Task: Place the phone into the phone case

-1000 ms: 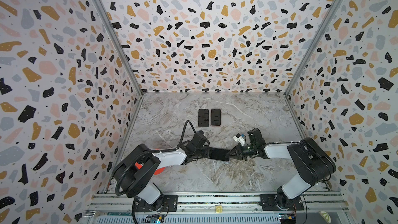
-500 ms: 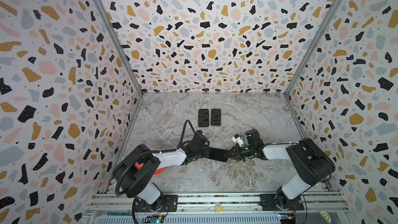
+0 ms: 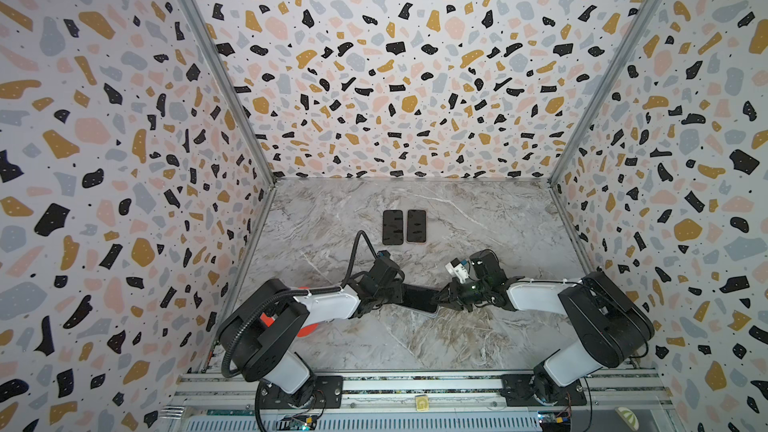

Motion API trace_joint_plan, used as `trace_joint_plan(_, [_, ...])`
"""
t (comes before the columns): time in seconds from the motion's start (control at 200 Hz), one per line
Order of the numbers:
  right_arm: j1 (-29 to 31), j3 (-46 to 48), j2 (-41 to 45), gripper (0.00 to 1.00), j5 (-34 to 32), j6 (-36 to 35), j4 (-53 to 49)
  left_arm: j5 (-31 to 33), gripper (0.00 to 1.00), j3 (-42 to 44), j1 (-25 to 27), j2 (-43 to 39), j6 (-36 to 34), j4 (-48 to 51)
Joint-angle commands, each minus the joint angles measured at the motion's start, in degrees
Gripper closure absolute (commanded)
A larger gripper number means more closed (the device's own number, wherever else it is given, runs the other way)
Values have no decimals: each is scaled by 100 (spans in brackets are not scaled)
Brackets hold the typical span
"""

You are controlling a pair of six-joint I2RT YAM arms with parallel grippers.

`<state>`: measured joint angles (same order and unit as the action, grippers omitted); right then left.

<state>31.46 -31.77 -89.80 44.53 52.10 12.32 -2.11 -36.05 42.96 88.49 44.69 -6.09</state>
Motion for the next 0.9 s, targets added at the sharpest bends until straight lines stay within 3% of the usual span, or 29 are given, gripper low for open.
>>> trace_joint_plan(0.0, [212, -38, -8, 76, -577, -186, -967, -701, 60, -88, 278, 66, 58, -384])
trace_joint_plan(0.34, [202, -230, 425, 61, -665, -259, -1437, -650, 60, -73, 206, 69, -12, -314])
trace_joint_plan(0.896, [128, -449, 1374, 58, -1367, -663, -2624, -509, 61, 37, 150, -101, -75, -173])
